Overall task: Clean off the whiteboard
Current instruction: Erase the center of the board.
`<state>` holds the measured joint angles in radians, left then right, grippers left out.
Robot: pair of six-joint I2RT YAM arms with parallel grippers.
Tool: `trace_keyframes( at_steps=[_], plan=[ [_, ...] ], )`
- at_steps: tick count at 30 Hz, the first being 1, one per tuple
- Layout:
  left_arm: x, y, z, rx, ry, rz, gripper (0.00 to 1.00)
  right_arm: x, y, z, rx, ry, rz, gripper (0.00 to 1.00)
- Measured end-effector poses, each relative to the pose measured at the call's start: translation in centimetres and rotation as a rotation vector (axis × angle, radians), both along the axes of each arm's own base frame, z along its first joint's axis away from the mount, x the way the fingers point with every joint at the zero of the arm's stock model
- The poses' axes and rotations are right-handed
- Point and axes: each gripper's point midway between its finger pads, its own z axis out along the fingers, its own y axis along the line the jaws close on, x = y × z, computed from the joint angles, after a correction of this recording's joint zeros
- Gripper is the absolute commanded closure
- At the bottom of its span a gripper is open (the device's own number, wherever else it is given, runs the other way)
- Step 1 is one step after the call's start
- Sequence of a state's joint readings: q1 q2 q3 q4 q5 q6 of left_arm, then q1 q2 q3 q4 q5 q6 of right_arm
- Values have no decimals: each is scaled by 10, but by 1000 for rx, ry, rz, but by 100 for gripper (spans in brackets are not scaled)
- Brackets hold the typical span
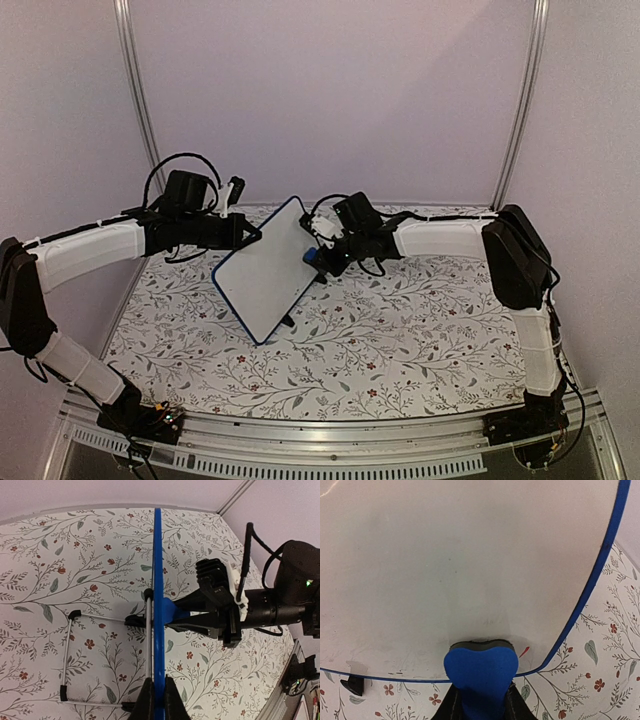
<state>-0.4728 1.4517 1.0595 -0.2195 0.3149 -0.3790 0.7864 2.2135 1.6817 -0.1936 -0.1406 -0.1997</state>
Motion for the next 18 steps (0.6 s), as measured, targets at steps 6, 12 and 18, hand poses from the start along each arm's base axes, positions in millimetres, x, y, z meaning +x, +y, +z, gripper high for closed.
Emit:
trace_keyframes(
  at_steps=[6,12,18],
  plan=[
    [0,0,0,1,0,1,100,2,0,2,4,-7,0,84],
    [0,0,0,1,0,1,100,7,-5,1,6,-8,-11,84],
    [-1,-1,0,-2,1,-3,100,9,-20,-21,-18,3,-37,84]
  ],
)
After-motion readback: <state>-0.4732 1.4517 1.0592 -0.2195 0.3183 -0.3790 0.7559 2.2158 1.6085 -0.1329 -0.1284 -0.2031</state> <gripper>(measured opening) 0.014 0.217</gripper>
